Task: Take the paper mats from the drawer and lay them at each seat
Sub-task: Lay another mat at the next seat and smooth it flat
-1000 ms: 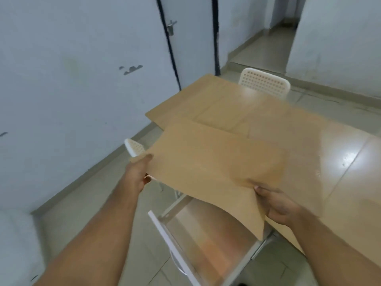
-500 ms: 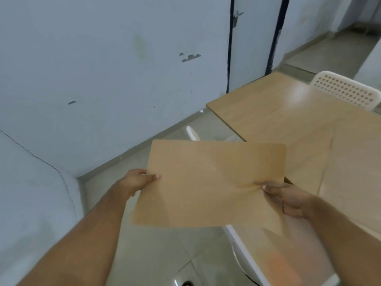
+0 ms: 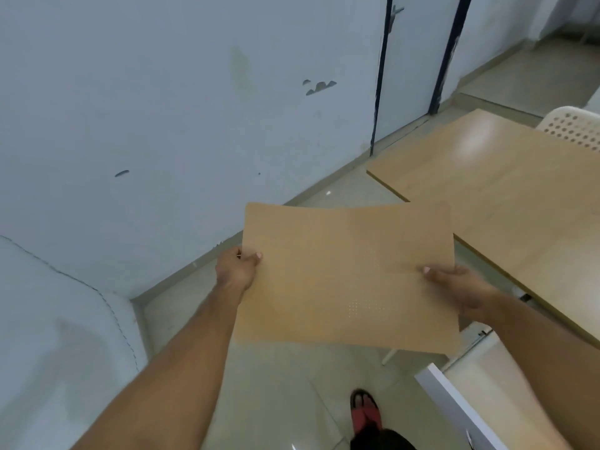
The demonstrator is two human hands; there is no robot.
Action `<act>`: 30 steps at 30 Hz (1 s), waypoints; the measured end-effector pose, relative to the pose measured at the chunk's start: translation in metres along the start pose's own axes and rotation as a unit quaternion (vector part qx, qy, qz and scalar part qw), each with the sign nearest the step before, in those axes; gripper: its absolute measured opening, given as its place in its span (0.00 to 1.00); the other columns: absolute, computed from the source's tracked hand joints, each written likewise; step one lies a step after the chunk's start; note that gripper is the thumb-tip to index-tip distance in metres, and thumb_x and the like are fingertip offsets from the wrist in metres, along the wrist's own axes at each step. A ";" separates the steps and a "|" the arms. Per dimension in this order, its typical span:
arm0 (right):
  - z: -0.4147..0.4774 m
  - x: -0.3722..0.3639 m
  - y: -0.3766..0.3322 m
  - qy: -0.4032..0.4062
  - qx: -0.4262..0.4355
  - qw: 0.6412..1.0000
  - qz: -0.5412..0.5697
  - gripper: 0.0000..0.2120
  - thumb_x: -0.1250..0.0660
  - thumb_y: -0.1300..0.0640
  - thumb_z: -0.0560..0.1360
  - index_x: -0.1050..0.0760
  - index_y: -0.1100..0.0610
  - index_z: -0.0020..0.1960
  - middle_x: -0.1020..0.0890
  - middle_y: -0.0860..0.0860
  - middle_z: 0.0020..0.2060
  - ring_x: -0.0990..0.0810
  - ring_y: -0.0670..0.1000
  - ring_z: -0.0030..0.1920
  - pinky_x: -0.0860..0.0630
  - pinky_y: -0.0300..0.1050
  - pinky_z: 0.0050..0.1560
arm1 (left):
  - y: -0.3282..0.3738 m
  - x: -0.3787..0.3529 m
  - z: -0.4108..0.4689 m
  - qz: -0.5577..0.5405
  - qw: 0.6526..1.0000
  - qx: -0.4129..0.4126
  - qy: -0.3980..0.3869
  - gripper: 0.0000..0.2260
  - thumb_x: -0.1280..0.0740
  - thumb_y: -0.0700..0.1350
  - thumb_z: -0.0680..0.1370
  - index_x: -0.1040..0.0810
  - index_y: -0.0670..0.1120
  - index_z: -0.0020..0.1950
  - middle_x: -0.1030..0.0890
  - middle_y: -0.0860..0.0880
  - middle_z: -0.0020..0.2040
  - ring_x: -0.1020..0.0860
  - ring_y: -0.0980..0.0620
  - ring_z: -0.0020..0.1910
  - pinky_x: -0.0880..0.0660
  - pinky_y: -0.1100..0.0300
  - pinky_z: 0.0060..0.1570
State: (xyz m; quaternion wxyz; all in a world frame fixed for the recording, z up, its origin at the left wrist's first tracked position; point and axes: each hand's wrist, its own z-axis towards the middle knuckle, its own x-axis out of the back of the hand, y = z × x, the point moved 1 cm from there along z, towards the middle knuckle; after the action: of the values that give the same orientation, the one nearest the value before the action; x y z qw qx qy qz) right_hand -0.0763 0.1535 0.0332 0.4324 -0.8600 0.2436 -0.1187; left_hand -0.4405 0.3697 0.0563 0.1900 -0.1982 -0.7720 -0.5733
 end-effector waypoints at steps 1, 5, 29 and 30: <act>0.012 -0.005 -0.007 0.016 0.011 1.000 -0.005 0.08 0.30 0.56 0.77 0.20 0.59 0.54 0.18 0.59 0.52 0.19 0.58 0.48 0.21 0.51 0.43 | 0.007 -0.004 0.011 0.000 1.000 -0.005 0.003 0.08 0.26 0.47 0.75 0.17 0.45 0.51 0.16 0.47 0.50 0.18 0.45 0.49 0.21 0.49 0.54; 0.068 -0.018 -0.038 0.071 0.050 0.996 0.007 0.12 0.28 0.57 0.76 0.21 0.61 0.57 0.16 0.57 0.49 0.17 0.56 0.45 0.22 0.47 0.41 | 0.043 -0.027 0.063 -0.020 0.999 -0.028 0.001 0.05 0.29 0.43 0.78 0.19 0.45 0.53 0.20 0.49 0.48 0.22 0.48 0.47 0.26 0.58 0.48; 0.193 0.041 -0.168 0.520 -0.017 0.851 0.072 0.27 0.25 0.54 0.73 0.28 0.56 0.70 0.20 0.58 0.58 0.20 0.60 0.50 0.21 0.55 0.52 | 0.293 -0.349 0.321 0.076 0.936 -0.151 -0.308 0.19 0.31 0.43 0.77 0.23 0.45 0.69 0.20 0.45 0.62 0.20 0.43 0.57 0.24 0.48 0.61; 0.191 0.045 -0.165 0.538 -0.027 0.839 0.076 0.27 0.25 0.53 0.74 0.28 0.55 0.70 0.20 0.58 0.60 0.20 0.61 0.52 0.21 0.55 0.53 | 0.298 -0.364 0.320 0.083 0.929 -0.159 -0.324 0.19 0.31 0.43 0.78 0.24 0.44 0.69 0.20 0.45 0.62 0.21 0.43 0.58 0.24 0.48 0.62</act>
State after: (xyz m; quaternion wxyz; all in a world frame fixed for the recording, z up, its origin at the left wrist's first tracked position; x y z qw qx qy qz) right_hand 0.0930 0.3445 0.0509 0.2177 -0.6513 0.5054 -0.5225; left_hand 0.0033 0.7232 0.0213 -0.0582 -0.4642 -0.6708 -0.5754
